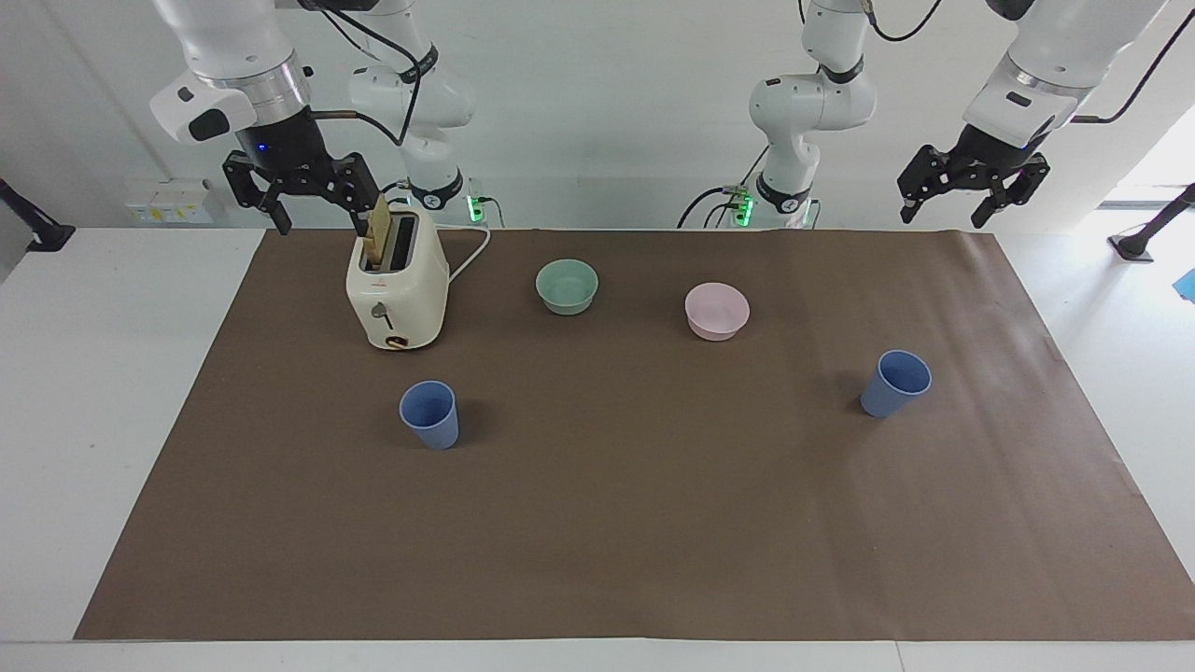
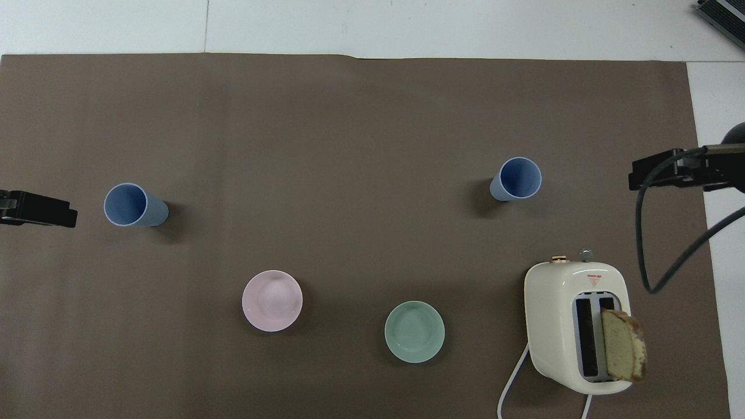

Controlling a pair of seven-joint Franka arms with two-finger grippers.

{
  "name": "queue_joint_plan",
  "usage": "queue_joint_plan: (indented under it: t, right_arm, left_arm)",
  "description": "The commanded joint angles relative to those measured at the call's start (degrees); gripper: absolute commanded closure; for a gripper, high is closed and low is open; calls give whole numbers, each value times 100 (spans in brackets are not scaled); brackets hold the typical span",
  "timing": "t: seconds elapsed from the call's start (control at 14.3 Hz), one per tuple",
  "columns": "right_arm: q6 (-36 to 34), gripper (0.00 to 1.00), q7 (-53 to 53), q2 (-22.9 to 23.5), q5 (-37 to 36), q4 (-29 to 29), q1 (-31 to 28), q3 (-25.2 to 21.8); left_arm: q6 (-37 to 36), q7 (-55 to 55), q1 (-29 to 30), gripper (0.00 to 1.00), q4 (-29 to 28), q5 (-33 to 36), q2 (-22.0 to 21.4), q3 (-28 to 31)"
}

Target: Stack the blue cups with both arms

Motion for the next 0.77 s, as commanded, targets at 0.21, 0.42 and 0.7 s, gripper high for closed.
queue_joint_plan:
  t: [0.21,0.42,0.7]
  right_arm:
    - [-10,0,-152,-118,126,-113,-112,29]
    - [-19,0,-152,-118,126,-122,-112,29]
    - [-19,0,-152,-118,126,-122,-112,29]
  left_arm:
    - [-5,11,31,0,-169,-33,-164,6]
    - [-14,11,23,0,-169,-33,-164,6]
    - [-23,11,22,0,-177,-33,-164,6]
